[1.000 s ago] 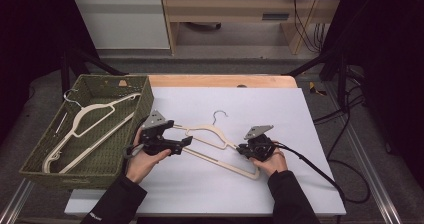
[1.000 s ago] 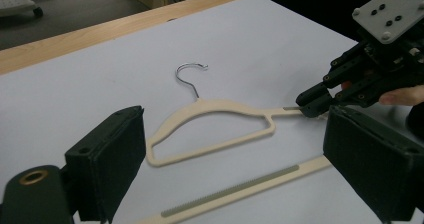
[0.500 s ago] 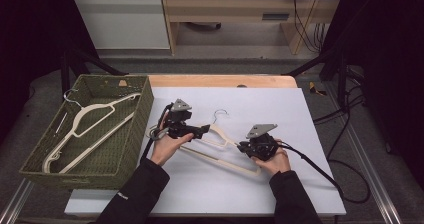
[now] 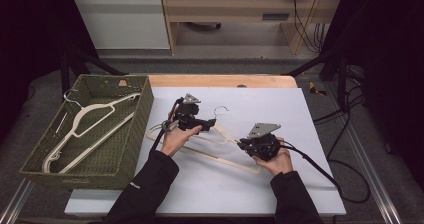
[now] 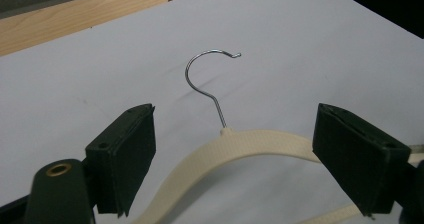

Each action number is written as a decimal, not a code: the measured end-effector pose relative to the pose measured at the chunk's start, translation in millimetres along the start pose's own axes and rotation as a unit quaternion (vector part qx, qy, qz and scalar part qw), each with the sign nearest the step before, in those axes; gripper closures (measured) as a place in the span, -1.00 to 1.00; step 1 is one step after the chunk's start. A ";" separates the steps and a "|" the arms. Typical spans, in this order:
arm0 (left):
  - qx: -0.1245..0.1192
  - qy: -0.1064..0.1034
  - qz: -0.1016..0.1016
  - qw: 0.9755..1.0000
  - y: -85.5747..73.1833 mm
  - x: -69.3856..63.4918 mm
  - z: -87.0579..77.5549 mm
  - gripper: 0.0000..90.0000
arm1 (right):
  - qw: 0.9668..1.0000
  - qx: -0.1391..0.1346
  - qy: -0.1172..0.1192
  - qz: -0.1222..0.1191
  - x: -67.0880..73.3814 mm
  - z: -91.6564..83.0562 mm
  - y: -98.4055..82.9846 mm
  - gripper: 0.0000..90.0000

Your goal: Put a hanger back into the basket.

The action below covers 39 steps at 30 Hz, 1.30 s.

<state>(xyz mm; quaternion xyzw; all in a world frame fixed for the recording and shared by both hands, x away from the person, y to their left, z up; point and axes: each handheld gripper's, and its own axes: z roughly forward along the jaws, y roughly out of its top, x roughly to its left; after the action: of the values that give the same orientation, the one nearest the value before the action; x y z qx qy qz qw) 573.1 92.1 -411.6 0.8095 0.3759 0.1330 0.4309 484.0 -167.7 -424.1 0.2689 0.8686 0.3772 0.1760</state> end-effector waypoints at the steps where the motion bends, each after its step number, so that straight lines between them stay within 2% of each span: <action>1: 0.000 -0.001 -0.001 1.000 0.4 -0.1 2.5 -0.60 | 1.000 0.000 -0.001 0.000 0.3 -0.4 0.1 0.78; 12: 0.035 0.004 -0.004 0.999 6.1 0.5 30.1 -0.21 | 1.000 -0.004 -0.003 0.006 1.8 -2.0 0.5 0.78; 20: 0.057 0.009 -0.008 0.998 4.1 2.9 47.5 0.06 | 1.000 -0.002 -0.002 0.004 1.5 -1.5 0.2 0.78; 23: 0.068 0.013 -0.013 0.998 3.3 3.3 52.2 0.16 | 1.000 -0.003 -0.001 0.003 1.4 -1.4 0.1 0.78; 24: 0.070 0.010 -0.021 0.997 2.6 3.5 54.5 0.20 | 1.000 -0.002 -0.003 0.005 1.9 -1.9 0.4 0.78; 26: 0.074 0.019 -0.028 0.997 1.6 5.2 57.0 0.31 | 1.000 -0.005 -0.001 0.002 1.5 -2.2 0.3 0.78; 29: 0.079 0.009 -0.037 0.996 0.4 6.4 59.0 0.45 | 1.000 -0.004 -0.002 0.001 1.8 -2.6 0.3 0.78; 35: 0.092 -0.004 -0.043 0.995 1.4 5.0 59.9 0.66 | 1.000 -0.004 0.001 0.001 3.0 -1.7 -0.2 0.78; 37: 0.096 -0.006 -0.042 0.995 1.8 4.3 59.2 0.75 | 1.000 -0.004 0.002 0.002 3.3 -1.9 0.0 0.78; 39: 0.098 -0.004 -0.049 0.994 1.6 3.9 59.2 0.77 | 1.000 -0.004 0.005 -0.003 2.9 -2.2 -0.3 0.78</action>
<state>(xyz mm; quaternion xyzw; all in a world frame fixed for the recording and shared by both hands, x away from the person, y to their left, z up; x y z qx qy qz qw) 608.5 58.9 -446.0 0.8291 0.4244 0.0711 0.3569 480.5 -167.4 -423.2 0.2637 0.8689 0.3810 0.1741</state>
